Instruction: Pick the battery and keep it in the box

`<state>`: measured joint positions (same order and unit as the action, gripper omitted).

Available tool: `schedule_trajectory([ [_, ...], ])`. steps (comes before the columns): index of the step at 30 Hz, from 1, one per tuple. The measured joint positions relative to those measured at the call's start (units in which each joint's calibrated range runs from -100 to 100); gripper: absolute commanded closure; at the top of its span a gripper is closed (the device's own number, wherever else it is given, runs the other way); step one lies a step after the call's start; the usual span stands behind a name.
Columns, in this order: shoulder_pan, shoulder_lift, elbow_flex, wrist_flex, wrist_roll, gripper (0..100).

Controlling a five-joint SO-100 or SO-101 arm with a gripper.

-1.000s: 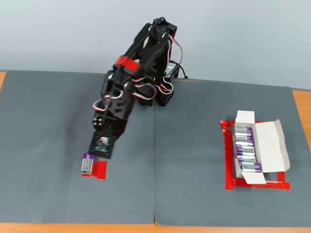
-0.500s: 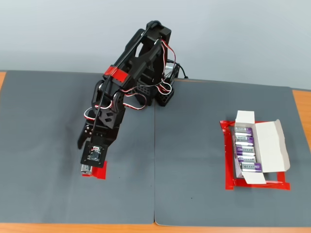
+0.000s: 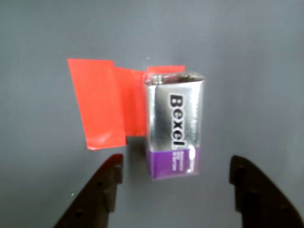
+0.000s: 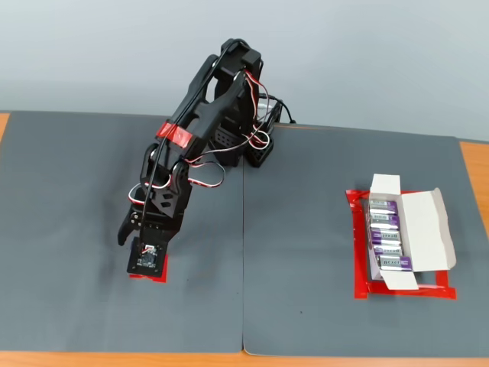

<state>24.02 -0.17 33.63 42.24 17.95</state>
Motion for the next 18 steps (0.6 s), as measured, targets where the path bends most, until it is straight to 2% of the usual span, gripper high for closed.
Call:
schedule_trajectory([
  [18,0.4,5.9,-3.9,-2.4,0.0,74],
])
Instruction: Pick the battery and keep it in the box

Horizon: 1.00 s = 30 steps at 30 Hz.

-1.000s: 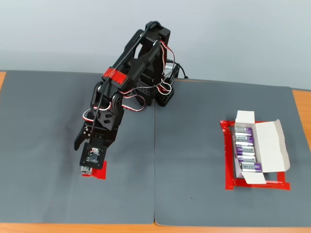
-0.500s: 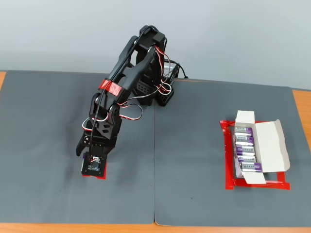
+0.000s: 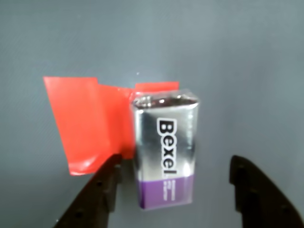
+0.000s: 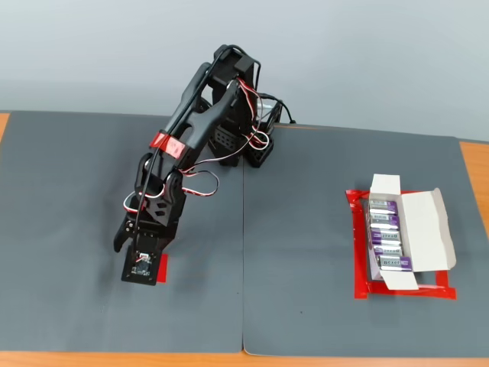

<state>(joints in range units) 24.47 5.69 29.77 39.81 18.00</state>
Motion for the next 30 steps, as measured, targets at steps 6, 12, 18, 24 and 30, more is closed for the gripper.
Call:
schedule_trajectory([
  [6,0.8,1.4,-0.2,-0.3,0.1,74],
  [12,1.1,1.6,-0.2,-0.3,0.0,74],
  [18,1.5,1.6,-0.2,-0.3,0.0,80],
  [24,1.6,1.6,-0.3,-0.3,0.1,96],
  [30,1.7,1.6,-0.3,-0.3,-0.1,96],
])
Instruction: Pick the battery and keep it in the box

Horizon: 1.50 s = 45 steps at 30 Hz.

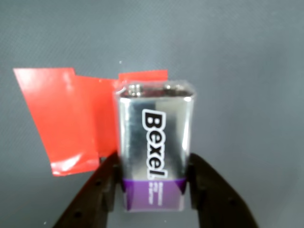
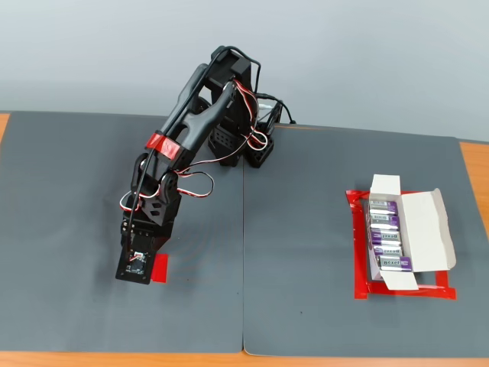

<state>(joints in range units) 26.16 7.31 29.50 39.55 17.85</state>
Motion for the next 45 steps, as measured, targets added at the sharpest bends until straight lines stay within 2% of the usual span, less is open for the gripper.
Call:
schedule_trajectory([
  [14,-0.8,-5.5,-0.1,0.2,-0.1,97],
  [28,-6.9,-22.3,-0.2,10.9,-0.2,97],
  [32,-10.5,-24.7,-5.0,16.4,-0.4,97],
  [37,-16.1,-25.7,-14.5,22.0,-4.9,97],
  [45,-28.7,-25.7,-19.9,23.2,-7.2,97],
])
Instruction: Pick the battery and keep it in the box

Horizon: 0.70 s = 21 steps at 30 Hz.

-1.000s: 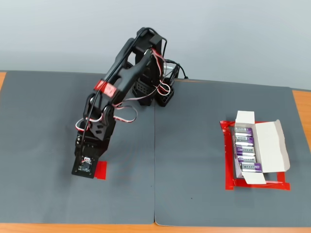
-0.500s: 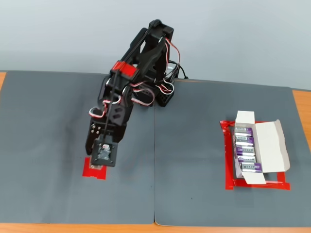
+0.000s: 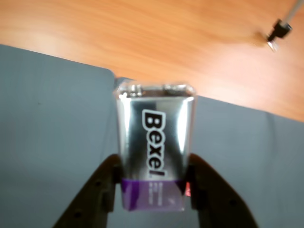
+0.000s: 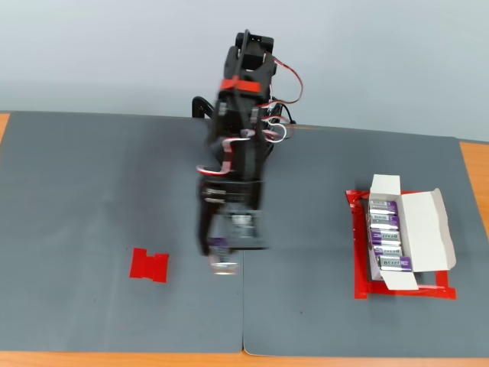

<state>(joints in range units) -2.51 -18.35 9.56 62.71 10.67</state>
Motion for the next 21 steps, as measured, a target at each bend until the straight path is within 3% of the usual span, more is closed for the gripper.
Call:
schedule_trajectory([
  [21,-33.9,0.0,0.0,0.2,0.0,97],
])
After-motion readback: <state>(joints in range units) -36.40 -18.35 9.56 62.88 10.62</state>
